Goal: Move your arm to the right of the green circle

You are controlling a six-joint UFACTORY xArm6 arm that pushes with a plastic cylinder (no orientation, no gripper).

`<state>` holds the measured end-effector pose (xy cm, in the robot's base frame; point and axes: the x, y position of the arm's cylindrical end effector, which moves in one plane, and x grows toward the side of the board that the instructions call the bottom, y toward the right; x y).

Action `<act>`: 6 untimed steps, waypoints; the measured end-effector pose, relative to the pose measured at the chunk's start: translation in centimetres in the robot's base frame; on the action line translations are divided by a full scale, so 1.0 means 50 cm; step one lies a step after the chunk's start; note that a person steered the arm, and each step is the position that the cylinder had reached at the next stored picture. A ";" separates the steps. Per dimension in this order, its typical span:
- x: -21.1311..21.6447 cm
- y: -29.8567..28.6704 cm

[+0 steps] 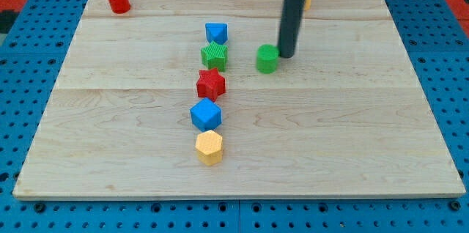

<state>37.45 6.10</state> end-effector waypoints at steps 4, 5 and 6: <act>0.062 0.044; 0.062 0.040; 0.061 0.030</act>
